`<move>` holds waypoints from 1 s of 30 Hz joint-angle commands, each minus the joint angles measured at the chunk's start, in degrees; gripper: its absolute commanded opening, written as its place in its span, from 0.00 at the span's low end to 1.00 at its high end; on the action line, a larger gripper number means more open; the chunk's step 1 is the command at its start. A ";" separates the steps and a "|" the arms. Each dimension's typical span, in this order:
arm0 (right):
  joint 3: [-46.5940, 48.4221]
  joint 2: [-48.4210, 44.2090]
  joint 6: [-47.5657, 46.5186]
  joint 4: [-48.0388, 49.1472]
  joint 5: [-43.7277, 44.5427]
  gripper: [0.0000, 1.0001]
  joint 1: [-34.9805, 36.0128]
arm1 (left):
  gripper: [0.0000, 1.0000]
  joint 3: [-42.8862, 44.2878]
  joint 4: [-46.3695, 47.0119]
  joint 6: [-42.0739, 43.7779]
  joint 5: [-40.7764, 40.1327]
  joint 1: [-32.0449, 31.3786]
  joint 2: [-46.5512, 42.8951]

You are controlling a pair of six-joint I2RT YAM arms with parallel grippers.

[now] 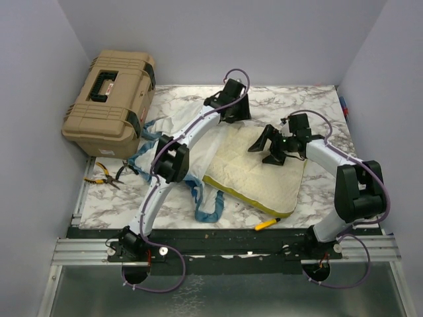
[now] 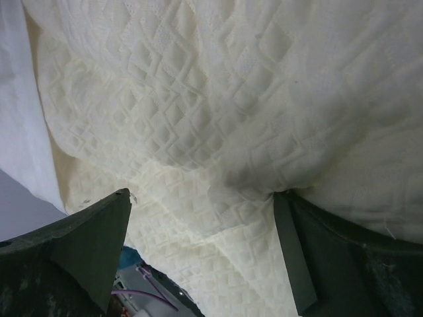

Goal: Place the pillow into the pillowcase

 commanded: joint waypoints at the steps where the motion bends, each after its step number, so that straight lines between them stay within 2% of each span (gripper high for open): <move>1: 3.97 -0.87 -2.75 -3.51 0.96 0.94 0.08 | 0.60 0.63 2.18 -4.43 6.26 -0.70 -5.83; 5: 8.70 -0.90 -5.74 -6.50 4.76 0.96 0.12 | 0.61 -11.33 2.06 -3.08 2.14 1.65 -20.04; 12: 17.65 3.26 -8.96 -9.90 10.83 0.97 -0.16 | 0.60 -44.85 1.84 -6.88 -3.14 8.45 -49.73; 16: 21.81 6.35 -9.89 -11.13 12.98 0.97 -1.15 | 0.61 -64.93 1.75 -11.26 -2.43 10.68 -66.13; 21: 25.14 10.38 -9.83 -12.53 14.47 0.99 -3.73 | 0.62 -86.06 1.58 -20.44 -1.03 11.28 -83.21; 23: 25.09 11.87 -9.70 -12.49 13.73 0.99 -4.82 | 0.64 -92.46 2.20 -23.77 -0.46 11.34 -86.93; 25: 24.83 13.76 -9.78 -13.04 11.61 0.99 -5.45 | 0.64 -97.90 7.69 -26.39 3.10 11.46 -87.79; 27: 24.42 15.76 -9.90 -13.89 8.75 0.98 -5.58 | 0.64 -100.86 13.50 -28.47 4.69 11.46 -85.46; 30: 22.11 17.00 -9.82 -13.32 5.26 0.98 -5.62 | 0.64 -100.03 18.55 -26.16 3.29 11.59 -79.24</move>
